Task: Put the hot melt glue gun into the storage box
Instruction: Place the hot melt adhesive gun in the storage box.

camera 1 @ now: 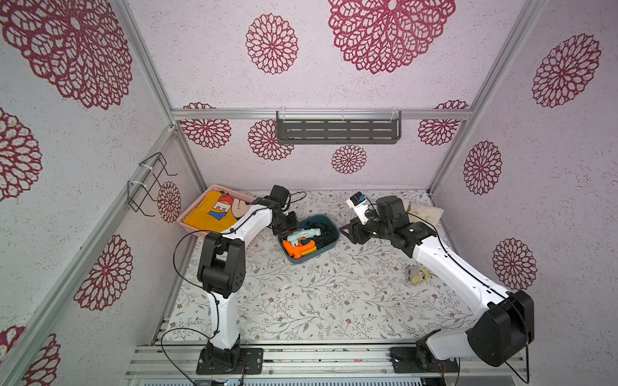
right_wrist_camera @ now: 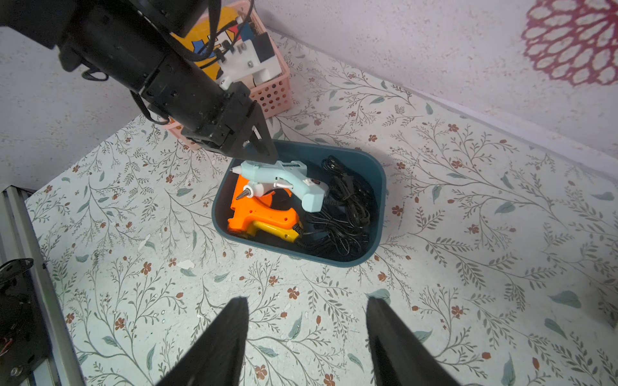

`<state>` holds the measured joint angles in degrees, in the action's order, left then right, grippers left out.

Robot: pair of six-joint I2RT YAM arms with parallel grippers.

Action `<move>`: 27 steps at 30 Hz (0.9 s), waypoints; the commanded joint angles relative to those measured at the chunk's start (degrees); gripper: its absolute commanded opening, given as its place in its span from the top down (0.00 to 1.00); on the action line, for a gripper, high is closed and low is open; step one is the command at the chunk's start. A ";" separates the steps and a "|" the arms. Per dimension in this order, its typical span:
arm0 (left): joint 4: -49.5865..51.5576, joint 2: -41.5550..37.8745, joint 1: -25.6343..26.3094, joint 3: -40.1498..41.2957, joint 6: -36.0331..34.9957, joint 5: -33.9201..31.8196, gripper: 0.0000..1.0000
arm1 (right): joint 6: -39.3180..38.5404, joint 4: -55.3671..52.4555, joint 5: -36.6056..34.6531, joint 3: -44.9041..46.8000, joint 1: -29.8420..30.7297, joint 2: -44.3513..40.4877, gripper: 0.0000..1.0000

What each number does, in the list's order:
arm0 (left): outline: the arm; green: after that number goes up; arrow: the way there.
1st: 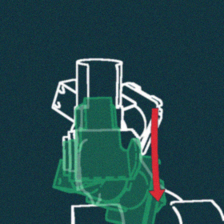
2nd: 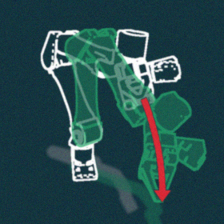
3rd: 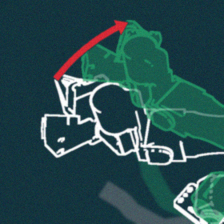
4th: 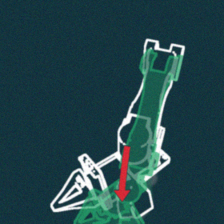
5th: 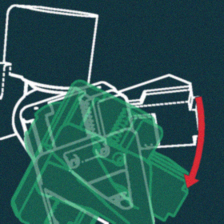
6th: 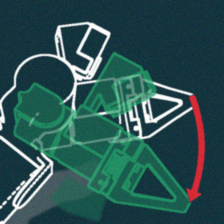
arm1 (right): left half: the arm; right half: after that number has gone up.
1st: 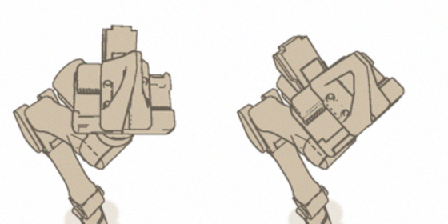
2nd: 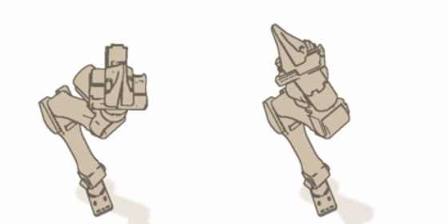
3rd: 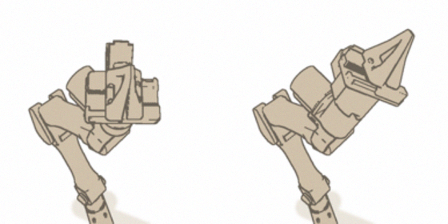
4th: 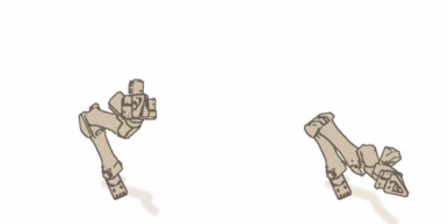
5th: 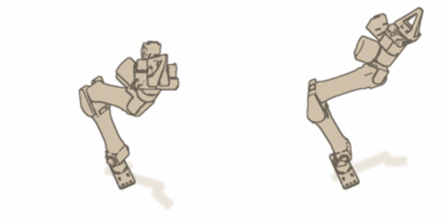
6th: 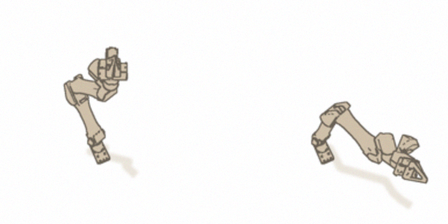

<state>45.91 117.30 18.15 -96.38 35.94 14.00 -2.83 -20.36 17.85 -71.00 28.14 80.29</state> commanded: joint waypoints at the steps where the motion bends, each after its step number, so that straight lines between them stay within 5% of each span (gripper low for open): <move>1: 6.63 2.30 0.46 -2.16 -2.90 -4.24 0.59 | 0.90 1.64 0.77 -0.58 -0.59 -0.31 0.37; 12: 10.72 -1.28 0.57 -8.07 -3.68 -7.52 0.34 | 0.99 1.99 0.96 -0.69 -0.62 -0.12 0.37; 19: 11.98 -5.76 0.58 -8.40 -3.26 -9.51 0.33 | 1.65 2.76 0.50 -0.55 -0.59 -0.13 0.37; 27: 2.26 -22.14 -0.45 1.95 -0.32 -29.04 0.22 | 6.00 14.03 -21.57 8.48 -3.30 -5.82 0.33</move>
<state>53.04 100.60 18.17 -97.10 34.54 -4.95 -0.12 -12.99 8.08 -65.84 27.07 78.39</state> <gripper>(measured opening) 0.774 0.666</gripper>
